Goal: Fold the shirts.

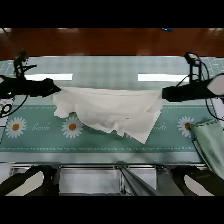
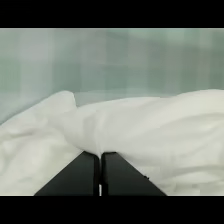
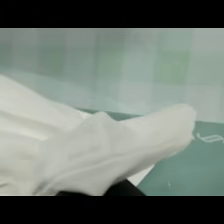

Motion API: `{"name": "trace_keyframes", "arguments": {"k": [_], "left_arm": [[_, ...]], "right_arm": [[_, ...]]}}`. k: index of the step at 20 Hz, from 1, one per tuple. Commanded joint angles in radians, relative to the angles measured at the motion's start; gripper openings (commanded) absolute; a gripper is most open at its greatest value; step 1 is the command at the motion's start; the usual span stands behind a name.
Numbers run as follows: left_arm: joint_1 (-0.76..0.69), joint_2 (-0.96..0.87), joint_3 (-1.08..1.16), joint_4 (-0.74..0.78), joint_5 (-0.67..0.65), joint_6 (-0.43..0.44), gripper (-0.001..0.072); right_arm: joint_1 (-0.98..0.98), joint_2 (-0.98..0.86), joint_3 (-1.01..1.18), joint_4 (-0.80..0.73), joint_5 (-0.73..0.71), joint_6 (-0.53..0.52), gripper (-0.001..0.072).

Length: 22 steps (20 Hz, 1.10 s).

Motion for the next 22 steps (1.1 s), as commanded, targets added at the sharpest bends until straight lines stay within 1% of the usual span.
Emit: {"name": "trace_keyframes", "arguments": {"k": [1,2,3,4,5,7,9,11,12,13,14,15,16,18,20,21,22], "left_arm": [[-0.001,-0.209,0.064,-0.120,0.042,0.002,0.0020],[-0.001,-0.238,0.074,-0.125,0.035,0.002,0.0123],[0.000,-0.259,0.085,-0.124,0.007,0.002,0.0443],[0.016,-0.275,0.109,-0.108,-0.055,0.000,0.0509],[0.047,-0.280,0.141,-0.091,-0.119,-0.002,0.0509],[0.137,-0.242,0.169,-0.095,-0.193,0.016,0.0509],[0.241,-0.153,0.142,-0.103,-0.214,0.034,0.0508],[0.292,-0.046,0.026,-0.111,-0.219,0.038,0.0509],[0.291,0.008,-0.066,-0.129,-0.225,0.056,0.0508],[0.272,0.068,-0.185,-0.173,-0.198,0.059,0.0508],[0.240,0.118,-0.296,-0.251,-0.150,0.060,0.0508],[0.196,0.146,-0.391,-0.328,-0.126,0.084,0.0508],[0.153,0.146,-0.452,-0.373,-0.125,0.110,0.0508],[0.060,0.109,-0.520,-0.383,-0.106,0.116,0.0508],[-0.030,0.070,-0.529,-0.394,-0.077,0.114,0.0508],[-0.083,0.053,-0.529,-0.398,-0.035,0.107,0.0508],[-0.132,0.034,-0.528,-0.398,0.003,0.082,0.0508]], "right_arm": [[-0.001,-0.224,0.072,0.005,-0.106,0.000,0.0028],[-0.001,-0.261,0.095,0.004,-0.104,0.013,0.0028],[-0.001,-0.283,0.113,0.003,-0.105,0.044,0.0092],[-0.010,-0.293,0.133,0.005,-0.097,0.077,0.0348],[-0.028,-0.293,0.160,0.002,-0.063,0.085,0.0409],[-0.106,-0.267,0.226,-0.006,0.077,0.076,0.0409],[-0.200,-0.197,0.227,-0.020,0.179,0.058,0.0410],[-0.295,-0.085,0.119,-0.024,0.184,0.059,0.0410],[-0.336,-0.028,0.041,-0.022,0.176,0.060,0.0409],[-0.370,0.030,-0.043,-0.020,0.168,0.059,0.0409],[-0.395,0.095,-0.135,-0.019,0.156,0.059,0.0409],[-0.412,0.150,-0.213,-0.016,0.145,0.058,0.0409],[-0.423,0.202,-0.282,-0.007,0.140,0.054,0.0409],[-0.426,0.282,-0.374,0.027,0.133,0.032,0.0408],[-0.425,0.332,-0.419,0.079,0.127,0.012,0.0407],[-0.425,0.343,-0.426,0.104,0.126,0.003,0.0407],[-0.425,0.347,-0.427,0.129,0.125,-0.007,0.0407]]}}
